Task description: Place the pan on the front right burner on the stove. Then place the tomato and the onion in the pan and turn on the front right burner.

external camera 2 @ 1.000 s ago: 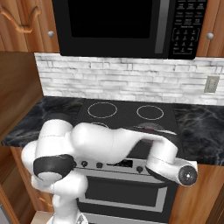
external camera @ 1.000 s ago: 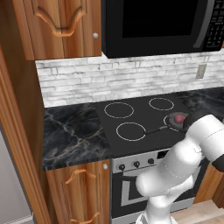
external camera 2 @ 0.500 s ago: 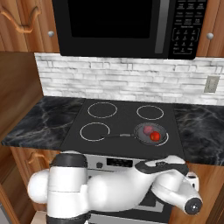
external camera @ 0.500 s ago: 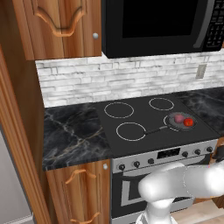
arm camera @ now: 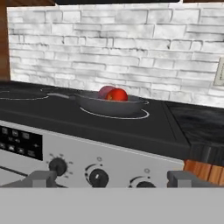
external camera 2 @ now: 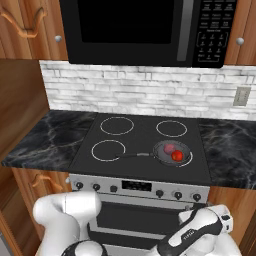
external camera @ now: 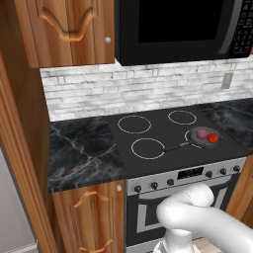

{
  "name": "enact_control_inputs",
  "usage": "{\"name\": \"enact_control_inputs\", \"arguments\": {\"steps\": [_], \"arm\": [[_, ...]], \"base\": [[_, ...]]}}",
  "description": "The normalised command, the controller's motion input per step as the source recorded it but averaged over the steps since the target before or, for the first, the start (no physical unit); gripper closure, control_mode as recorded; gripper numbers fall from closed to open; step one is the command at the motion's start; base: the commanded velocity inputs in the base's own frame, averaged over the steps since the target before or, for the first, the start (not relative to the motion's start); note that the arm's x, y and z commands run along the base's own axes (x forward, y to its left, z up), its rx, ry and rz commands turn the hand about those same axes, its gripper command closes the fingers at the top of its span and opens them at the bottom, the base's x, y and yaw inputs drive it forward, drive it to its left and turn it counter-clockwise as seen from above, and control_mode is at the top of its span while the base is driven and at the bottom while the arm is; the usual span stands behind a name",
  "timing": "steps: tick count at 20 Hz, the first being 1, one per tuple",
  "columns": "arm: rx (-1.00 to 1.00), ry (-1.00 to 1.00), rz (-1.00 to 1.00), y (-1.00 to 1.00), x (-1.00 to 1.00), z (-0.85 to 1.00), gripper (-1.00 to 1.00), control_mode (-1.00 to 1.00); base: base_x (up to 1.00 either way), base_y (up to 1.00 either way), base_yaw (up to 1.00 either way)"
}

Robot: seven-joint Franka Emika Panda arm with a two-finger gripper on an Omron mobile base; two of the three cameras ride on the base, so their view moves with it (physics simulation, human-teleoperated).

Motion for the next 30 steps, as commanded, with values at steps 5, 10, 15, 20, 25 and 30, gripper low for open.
{"name": "enact_control_inputs", "arguments": {"steps": [5, 10, 15, 20, 25, 30], "arm": [[0.01, -0.14, 0.0, 0.02, 0.16, -0.09, -1.0, -1.0], [0.02, -0.02, 0.0, 0.0, 0.15, 0.0, -1.0, -1.0], [0.05, 0.0, 0.0, 0.0, 0.26, -0.03, -1.0, -1.0], [0.05, 0.0, 0.0, 0.0, 0.02, -0.08, -1.0, -1.0], [0.04, 0.0, -0.05, 0.06, 0.13, -0.09, -1.0, -1.0], [0.03, 0.0, -0.05, 0.12, 0.05, -0.11, -1.0, -1.0]], "base": [[0.0, 0.0, 0.0], [0.0, 0.0, 0.0], [0.0, 0.0, 0.0], [0.0, 0.0, 0.0], [0.0, 0.0, 0.0], [0.0, 0.0, 0.0]]}}
